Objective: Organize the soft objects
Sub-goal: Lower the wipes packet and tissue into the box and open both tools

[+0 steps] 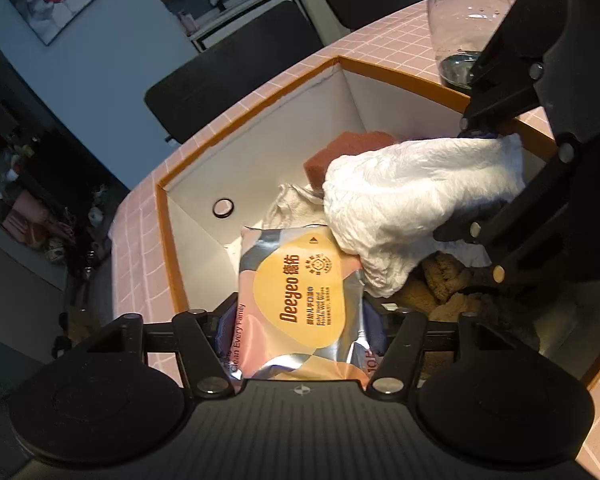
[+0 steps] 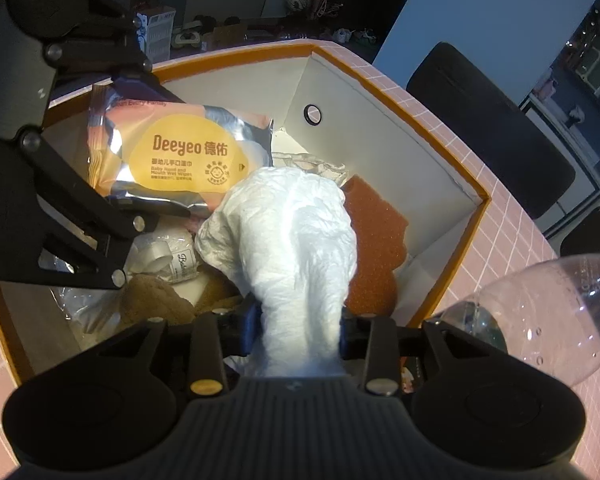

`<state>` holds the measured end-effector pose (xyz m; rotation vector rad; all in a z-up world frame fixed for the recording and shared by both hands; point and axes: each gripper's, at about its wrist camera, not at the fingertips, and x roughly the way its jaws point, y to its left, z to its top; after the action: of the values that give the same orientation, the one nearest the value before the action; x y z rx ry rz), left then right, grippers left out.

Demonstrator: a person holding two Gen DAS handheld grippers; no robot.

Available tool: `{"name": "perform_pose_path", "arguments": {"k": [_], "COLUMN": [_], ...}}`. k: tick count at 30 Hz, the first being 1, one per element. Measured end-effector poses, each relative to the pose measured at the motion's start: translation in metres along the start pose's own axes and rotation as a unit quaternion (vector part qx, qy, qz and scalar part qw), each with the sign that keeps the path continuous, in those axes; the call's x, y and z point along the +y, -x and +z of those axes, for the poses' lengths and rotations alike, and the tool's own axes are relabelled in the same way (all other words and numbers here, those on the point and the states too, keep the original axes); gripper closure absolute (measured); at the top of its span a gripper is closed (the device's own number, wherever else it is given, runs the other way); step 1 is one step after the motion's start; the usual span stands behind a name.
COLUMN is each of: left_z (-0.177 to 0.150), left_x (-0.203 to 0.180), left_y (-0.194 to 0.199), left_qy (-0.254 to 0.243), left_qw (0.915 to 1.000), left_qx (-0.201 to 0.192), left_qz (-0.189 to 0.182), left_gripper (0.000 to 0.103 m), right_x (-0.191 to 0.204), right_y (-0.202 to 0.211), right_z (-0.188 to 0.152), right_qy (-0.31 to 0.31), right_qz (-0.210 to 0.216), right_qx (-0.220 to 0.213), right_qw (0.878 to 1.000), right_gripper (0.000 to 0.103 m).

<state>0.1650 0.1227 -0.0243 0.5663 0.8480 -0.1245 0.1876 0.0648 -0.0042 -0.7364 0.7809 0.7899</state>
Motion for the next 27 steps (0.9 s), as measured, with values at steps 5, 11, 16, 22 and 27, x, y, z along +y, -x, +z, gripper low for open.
{"name": "perform_pose_path", "arguments": {"k": [5, 11, 16, 22, 27], "left_z": [-0.004, 0.0, 0.004, 0.007, 0.001], "left_x": [-0.003, -0.003, -0.006, -0.003, 0.002], "left_y": [0.005, 0.029, 0.049, 0.065, 0.086], "left_qy": [0.005, 0.007, 0.002, 0.006, 0.046], "left_qw": [0.9999, 0.9991, 0.9979, 0.996, 0.9914], "left_qx": [-0.006, -0.034, -0.054, -0.072, -0.11], "left_qz": [0.013, 0.025, 0.035, 0.052, 0.053], "left_gripper": [0.026, 0.018, 0.017, 0.017, 0.017], "right_x": [0.0, 0.001, 0.004, 0.008, 0.005], "right_y": [0.013, 0.036, 0.058, 0.084, 0.115], "right_z": [-0.001, -0.002, -0.006, -0.016, -0.031], "right_qy": [0.006, 0.01, 0.015, 0.012, -0.019], "right_qz": [-0.004, -0.005, -0.014, -0.032, -0.039], "right_qx": [-0.013, -0.025, -0.046, -0.072, -0.111], "right_qw": [1.0, 1.0, 0.999, 0.997, 0.993], "right_gripper": [0.057, 0.044, 0.038, 0.032, 0.024]}}
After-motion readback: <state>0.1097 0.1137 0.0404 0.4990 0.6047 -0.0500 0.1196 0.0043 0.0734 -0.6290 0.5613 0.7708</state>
